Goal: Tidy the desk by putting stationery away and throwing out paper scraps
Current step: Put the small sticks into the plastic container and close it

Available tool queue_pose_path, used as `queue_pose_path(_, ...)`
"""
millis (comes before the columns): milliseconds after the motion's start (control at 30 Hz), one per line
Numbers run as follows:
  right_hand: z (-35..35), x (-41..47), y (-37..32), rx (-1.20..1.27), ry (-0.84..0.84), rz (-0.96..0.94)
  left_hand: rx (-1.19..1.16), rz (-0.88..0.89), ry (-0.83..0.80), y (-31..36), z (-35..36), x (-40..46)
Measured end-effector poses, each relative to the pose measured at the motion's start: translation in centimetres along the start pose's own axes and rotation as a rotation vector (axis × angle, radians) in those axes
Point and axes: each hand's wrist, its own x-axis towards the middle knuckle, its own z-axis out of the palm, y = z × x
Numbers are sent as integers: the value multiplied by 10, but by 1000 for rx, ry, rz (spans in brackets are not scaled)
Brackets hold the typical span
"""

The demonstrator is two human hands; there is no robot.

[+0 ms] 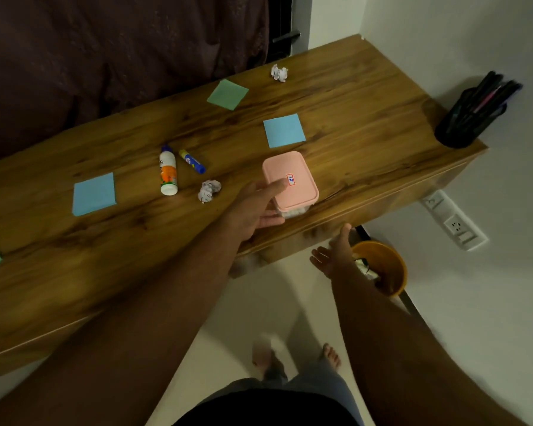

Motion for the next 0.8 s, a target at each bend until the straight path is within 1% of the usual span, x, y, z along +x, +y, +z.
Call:
queue_pose_path(167, 8, 18, -11, 158, -11, 28, -43, 25, 19, -3, 6, 2)
queue_pose_path(367, 2, 36, -30, 244, -74, 32, -56, 16, 70, -7, 21, 4)
queue_pose_path(800, -29, 29, -29, 200, -96, 78, -98, 11, 121, -19, 54, -9)
